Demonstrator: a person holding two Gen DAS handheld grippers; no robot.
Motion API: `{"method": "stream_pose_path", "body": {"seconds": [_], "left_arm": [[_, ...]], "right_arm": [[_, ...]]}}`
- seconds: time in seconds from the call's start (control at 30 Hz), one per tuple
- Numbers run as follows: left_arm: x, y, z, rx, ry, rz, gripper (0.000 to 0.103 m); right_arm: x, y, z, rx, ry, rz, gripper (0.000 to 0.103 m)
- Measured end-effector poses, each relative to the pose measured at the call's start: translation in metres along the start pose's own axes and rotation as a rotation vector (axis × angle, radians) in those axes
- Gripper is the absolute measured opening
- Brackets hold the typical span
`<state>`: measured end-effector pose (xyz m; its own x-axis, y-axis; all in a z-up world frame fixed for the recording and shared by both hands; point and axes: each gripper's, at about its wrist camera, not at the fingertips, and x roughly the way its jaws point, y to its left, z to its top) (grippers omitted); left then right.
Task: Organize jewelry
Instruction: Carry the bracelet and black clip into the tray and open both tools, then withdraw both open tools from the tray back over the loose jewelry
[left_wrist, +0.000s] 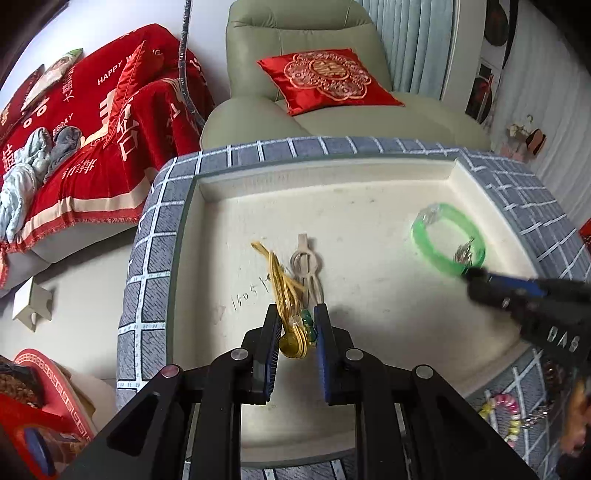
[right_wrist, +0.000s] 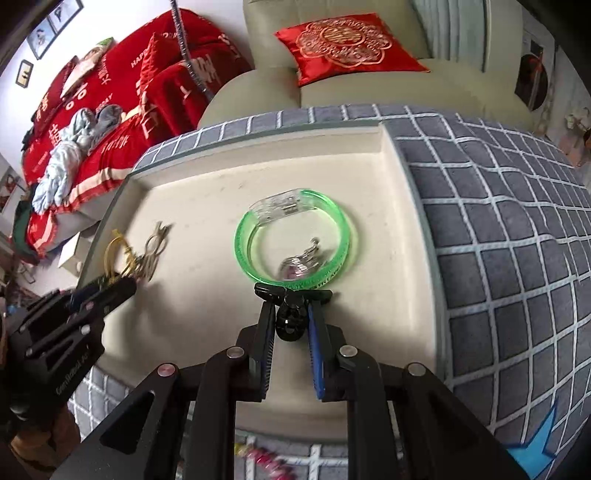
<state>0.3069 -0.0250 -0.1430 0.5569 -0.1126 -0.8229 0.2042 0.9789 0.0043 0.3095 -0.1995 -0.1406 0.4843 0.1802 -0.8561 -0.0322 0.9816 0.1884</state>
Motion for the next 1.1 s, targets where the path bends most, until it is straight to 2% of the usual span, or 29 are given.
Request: {"method": "stream_pose_path", "body": {"seconds": [0.23,0.27,0.3,0.37,0.6,0.63,0.67,0.7,0.73,0.77,0.9,1.03,1.1], "left_arm": [[0.003,-0.008,-0.006,0.044,-0.013,0.064,0.035],[0.003,-0.009,-0.006,0.046,-0.013,0.068,0.035],[0.002,-0.009,-0.007,0.045,-0.013,0.069,0.035],[0.001,-0.009,-0.008,0.040,-0.013,0.071,0.035],[-0.003,-0.009,-0.010,0.021,-0.020,0.060,0.035],[-0.004,-0.010,-0.009,0.022,-0.024,0.064,0.040],[-0.005,-0.011,-0.009,0.021,-0.027,0.067,0.052],[-0.008,-0.011,-0.009,0.017,-0.039,0.070,0.086],[-0.011,-0.011,-0.009,0.014,-0.058,0.075,0.098],[-0.017,-0.012,-0.010,0.019,-0.090,0.084,0.098],[-0.028,-0.016,-0.007,0.047,-0.099,0.097,0.098],[-0.045,-0.013,-0.007,0.020,-0.135,0.090,0.098],[-0.054,-0.011,-0.009,0.008,-0.146,0.086,0.098]], "right_arm": [[0.000,0.005,-0.001,-0.026,-0.004,0.000,0.021],[-0.001,0.004,-0.001,-0.019,-0.002,0.008,0.027],[-0.002,0.003,-0.001,-0.013,-0.003,0.016,0.042],[-0.006,0.002,-0.002,-0.004,-0.015,0.029,0.058],[-0.030,0.002,-0.006,0.020,-0.052,0.079,0.058],[-0.034,0.003,-0.007,0.017,-0.059,0.083,0.058],[-0.038,0.004,-0.009,0.014,-0.065,0.086,0.058],[-0.042,0.004,-0.010,0.014,-0.071,0.090,0.058],[-0.046,0.004,-0.012,0.014,-0.077,0.096,0.058],[-0.049,0.003,-0.013,0.017,-0.084,0.101,0.058],[-0.060,-0.003,-0.019,0.040,-0.097,0.113,0.058],[-0.068,-0.007,-0.025,0.045,-0.097,0.100,0.058],[-0.071,-0.008,-0.029,0.045,-0.095,0.096,0.063]]}}
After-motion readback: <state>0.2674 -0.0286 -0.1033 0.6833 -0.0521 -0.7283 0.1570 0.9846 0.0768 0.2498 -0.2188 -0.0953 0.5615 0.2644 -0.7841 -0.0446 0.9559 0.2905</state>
